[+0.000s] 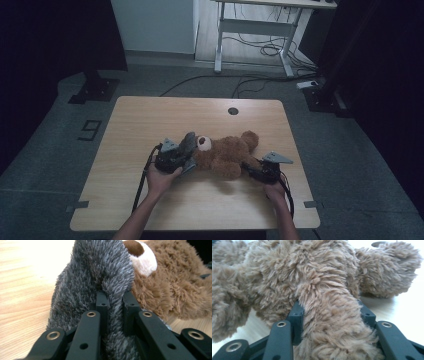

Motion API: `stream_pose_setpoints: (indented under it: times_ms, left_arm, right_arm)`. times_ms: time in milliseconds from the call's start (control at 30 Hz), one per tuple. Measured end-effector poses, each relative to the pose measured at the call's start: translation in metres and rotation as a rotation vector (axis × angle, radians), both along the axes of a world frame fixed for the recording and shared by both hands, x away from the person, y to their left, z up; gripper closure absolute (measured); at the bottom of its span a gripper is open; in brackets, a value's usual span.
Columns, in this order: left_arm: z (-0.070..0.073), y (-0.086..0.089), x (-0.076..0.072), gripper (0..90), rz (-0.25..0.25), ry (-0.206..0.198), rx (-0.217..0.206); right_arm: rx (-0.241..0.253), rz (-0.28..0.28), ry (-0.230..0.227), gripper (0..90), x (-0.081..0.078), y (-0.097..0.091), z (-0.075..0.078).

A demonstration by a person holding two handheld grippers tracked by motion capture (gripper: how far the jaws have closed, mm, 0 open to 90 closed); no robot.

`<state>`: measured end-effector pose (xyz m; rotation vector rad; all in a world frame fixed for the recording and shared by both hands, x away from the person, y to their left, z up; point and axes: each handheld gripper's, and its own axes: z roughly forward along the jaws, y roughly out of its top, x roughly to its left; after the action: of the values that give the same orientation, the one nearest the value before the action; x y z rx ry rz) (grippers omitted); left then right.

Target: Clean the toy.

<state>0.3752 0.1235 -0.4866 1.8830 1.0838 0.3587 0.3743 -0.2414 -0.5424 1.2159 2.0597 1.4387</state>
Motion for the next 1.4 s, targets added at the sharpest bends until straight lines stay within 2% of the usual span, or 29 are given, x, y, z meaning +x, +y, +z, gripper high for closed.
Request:
stream_pose_setpoints:
  times_ms: [100,233,367,433,533,633,700,867,967,1067,1167,1300,1400]
  left_arm:
    - [0.002,-0.005,0.007,78.8,0.004,-0.006,0.033]
    - [0.004,-0.007,0.015,78.7,0.011,-0.004,0.044]
    - [0.009,0.001,0.013,78.6,0.020,-0.013,0.025]
    - [0.012,0.010,0.007,78.5,0.022,-0.023,0.024]
    - [0.014,0.023,-0.002,78.5,0.034,-0.034,0.051]
    - [0.009,0.039,-0.012,78.5,0.062,-0.040,0.088]
    - [0.005,0.051,-0.017,78.5,0.080,-0.030,0.087]
    - [0.000,0.077,-0.030,78.6,0.109,-0.022,0.097]
    - [-0.003,0.090,-0.039,78.5,0.121,-0.023,0.128]
    - [-0.007,0.099,-0.045,78.4,0.135,-0.017,0.179]
    - [-0.012,0.109,-0.050,78.4,0.146,0.008,0.192]
    - [-0.018,0.123,-0.055,77.3,0.168,0.035,0.249]
    - [-0.023,0.133,-0.057,76.5,0.186,0.056,0.259]
  right_arm:
    - [0.003,-0.040,-0.009,52.9,0.006,0.002,-0.001]
    - [0.015,-0.068,-0.019,52.2,0.010,0.002,-0.002]
    - [0.022,-0.077,-0.031,43.8,0.007,-0.001,0.000]
    - [0.043,-0.073,-0.038,40.9,0.005,-0.004,0.003]
    - [0.082,-0.077,-0.032,35.2,0.000,-0.009,0.007]
    - [0.099,-0.085,-0.039,32.2,-0.004,-0.013,0.010]
    - [0.105,-0.080,-0.041,31.3,-0.006,-0.013,0.011]
    - [0.094,-0.080,-0.034,30.3,-0.009,-0.012,0.010]
    - [0.081,-0.077,-0.031,30.2,-0.011,-0.011,0.009]
    - [0.071,-0.075,-0.027,29.7,-0.013,-0.011,0.008]
    - [0.066,-0.073,-0.021,29.4,-0.016,-0.012,0.007]
    - [0.061,-0.073,-0.007,28.9,-0.019,-0.015,0.003]
    - [0.061,-0.075,0.007,28.9,-0.019,-0.018,0.000]
